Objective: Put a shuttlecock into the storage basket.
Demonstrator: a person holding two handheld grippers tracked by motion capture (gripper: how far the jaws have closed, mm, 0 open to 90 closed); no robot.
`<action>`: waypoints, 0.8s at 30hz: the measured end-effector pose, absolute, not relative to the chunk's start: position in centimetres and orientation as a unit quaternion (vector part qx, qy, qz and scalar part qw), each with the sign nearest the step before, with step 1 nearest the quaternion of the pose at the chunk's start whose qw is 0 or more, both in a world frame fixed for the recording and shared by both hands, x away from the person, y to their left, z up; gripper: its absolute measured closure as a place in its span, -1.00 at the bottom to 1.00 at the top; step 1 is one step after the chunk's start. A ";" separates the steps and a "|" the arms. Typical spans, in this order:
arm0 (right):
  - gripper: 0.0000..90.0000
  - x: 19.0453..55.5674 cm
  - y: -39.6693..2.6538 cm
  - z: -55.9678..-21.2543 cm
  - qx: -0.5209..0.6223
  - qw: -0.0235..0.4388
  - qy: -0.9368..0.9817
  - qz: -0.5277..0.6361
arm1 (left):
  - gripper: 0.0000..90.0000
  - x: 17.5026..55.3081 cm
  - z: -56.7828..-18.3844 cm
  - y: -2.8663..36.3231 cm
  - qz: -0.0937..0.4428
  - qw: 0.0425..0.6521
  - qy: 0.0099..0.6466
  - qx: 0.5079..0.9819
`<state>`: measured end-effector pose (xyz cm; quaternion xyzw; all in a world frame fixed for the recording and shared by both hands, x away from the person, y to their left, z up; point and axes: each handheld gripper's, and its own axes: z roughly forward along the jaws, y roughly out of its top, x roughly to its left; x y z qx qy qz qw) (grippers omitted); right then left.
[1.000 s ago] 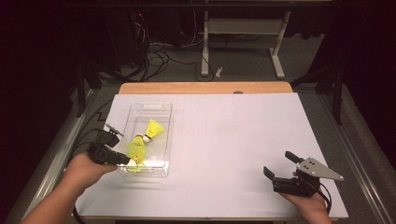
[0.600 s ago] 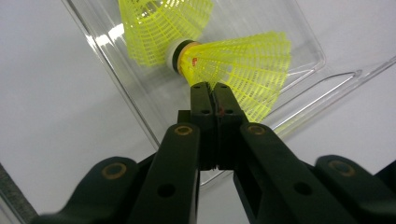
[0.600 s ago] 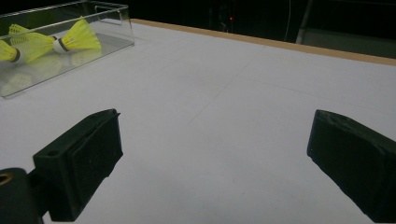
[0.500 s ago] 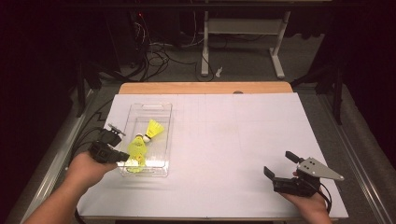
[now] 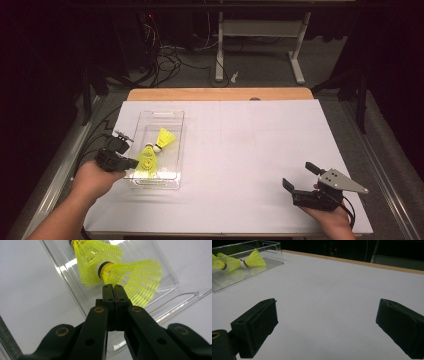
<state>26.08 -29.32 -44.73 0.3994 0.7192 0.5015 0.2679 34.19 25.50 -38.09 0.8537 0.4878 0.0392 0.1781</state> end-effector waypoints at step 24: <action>-0.91 26.1 -29.3 -44.8 0.401 0.268 0.719 0.500 | 0.94 33.6 -39.2 25.8 0.007 0.144 0.481 0.865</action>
